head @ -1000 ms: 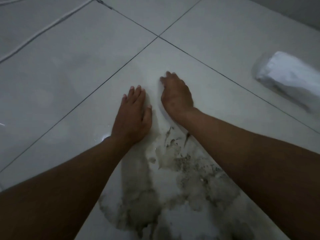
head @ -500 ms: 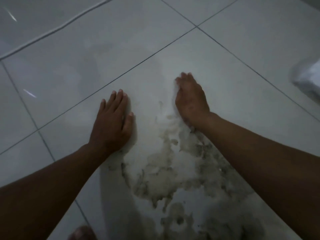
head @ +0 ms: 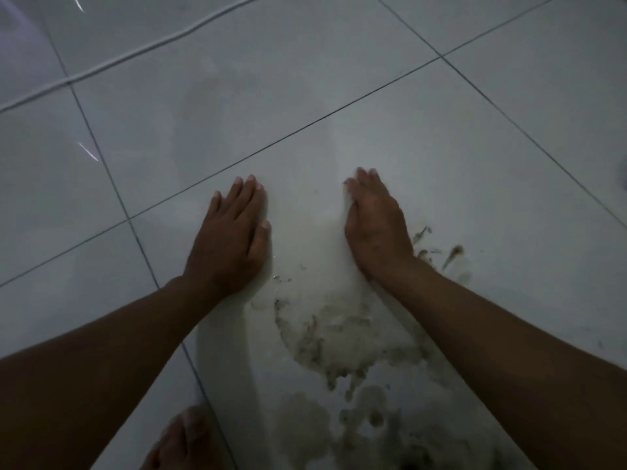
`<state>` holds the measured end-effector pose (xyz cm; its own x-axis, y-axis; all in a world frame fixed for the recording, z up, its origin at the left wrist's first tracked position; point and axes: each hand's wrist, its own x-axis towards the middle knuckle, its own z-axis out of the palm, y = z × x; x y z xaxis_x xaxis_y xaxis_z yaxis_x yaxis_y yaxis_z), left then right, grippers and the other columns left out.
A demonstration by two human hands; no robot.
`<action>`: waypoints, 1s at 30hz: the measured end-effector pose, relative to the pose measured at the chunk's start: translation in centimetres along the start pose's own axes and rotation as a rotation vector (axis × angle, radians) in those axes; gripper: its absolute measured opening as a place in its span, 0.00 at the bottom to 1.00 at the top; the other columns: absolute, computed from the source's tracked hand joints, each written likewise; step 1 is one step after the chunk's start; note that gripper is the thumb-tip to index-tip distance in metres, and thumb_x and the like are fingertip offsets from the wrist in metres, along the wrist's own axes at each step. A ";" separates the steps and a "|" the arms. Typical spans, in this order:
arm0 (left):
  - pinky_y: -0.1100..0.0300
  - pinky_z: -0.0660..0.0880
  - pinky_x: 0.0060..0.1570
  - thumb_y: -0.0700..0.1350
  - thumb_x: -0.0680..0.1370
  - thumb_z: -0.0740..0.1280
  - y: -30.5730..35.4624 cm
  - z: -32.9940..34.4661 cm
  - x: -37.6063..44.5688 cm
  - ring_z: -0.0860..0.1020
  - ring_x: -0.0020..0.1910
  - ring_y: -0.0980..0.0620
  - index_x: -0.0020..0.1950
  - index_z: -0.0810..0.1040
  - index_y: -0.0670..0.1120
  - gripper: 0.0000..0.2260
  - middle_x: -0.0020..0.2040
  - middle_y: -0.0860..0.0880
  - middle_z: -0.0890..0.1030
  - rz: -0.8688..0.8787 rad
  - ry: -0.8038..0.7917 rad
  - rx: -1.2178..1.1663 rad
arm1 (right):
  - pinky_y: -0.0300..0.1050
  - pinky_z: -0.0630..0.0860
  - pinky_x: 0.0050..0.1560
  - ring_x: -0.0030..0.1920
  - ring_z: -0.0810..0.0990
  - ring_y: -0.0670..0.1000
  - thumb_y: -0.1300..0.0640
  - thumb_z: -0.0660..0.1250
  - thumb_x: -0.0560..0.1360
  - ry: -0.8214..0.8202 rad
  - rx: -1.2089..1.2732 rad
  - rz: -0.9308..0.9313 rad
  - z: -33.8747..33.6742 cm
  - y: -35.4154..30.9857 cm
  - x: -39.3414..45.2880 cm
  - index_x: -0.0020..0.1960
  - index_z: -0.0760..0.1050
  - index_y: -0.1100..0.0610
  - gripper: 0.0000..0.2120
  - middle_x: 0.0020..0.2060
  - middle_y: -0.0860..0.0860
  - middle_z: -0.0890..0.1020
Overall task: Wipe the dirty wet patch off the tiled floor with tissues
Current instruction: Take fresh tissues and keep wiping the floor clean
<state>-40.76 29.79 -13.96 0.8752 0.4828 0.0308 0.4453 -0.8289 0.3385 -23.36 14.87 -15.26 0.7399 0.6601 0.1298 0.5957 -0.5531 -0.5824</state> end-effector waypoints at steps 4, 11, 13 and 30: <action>0.53 0.43 0.77 0.52 0.81 0.50 -1.4 -0.9 -1.8 0.49 0.79 0.49 0.79 0.57 0.41 0.28 0.80 0.44 0.55 -0.072 0.025 -0.005 | 0.44 0.61 0.74 0.71 0.69 0.53 0.66 0.59 0.76 -0.245 0.030 -0.447 0.1 -1.8 -3.1 0.64 0.77 0.61 0.19 0.67 0.55 0.76; 0.50 0.44 0.78 0.52 0.82 0.50 -2.5 -0.8 -4.1 0.48 0.80 0.50 0.79 0.55 0.41 0.28 0.80 0.44 0.54 -0.135 0.043 -0.006 | 0.44 0.59 0.72 0.73 0.66 0.58 0.68 0.57 0.77 -0.003 -0.044 -0.071 2.4 -2.9 1.2 0.67 0.74 0.63 0.20 0.70 0.59 0.72; 0.49 0.44 0.78 0.52 0.82 0.50 -2.5 -0.7 -4.6 0.48 0.80 0.50 0.80 0.55 0.41 0.28 0.80 0.44 0.54 -0.150 0.046 -0.012 | 0.47 0.59 0.72 0.72 0.67 0.60 0.70 0.56 0.76 0.008 -0.026 -0.043 3.9 -4.5 1.5 0.66 0.74 0.65 0.20 0.69 0.60 0.73; 0.53 0.43 0.78 0.52 0.82 0.48 -2.8 -0.2 -4.8 0.46 0.80 0.52 0.80 0.54 0.42 0.27 0.80 0.45 0.53 -0.158 0.069 -0.034 | 0.48 0.64 0.73 0.71 0.70 0.56 0.67 0.60 0.76 -0.186 -0.032 -0.423 6.0 -8.1 -0.8 0.66 0.76 0.61 0.20 0.68 0.56 0.75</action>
<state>-46.28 29.82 -14.84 0.7795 0.6252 0.0388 0.5682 -0.7319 0.3761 -30.67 21.87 -15.40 0.3626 0.9096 0.2027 0.8448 -0.2290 -0.4837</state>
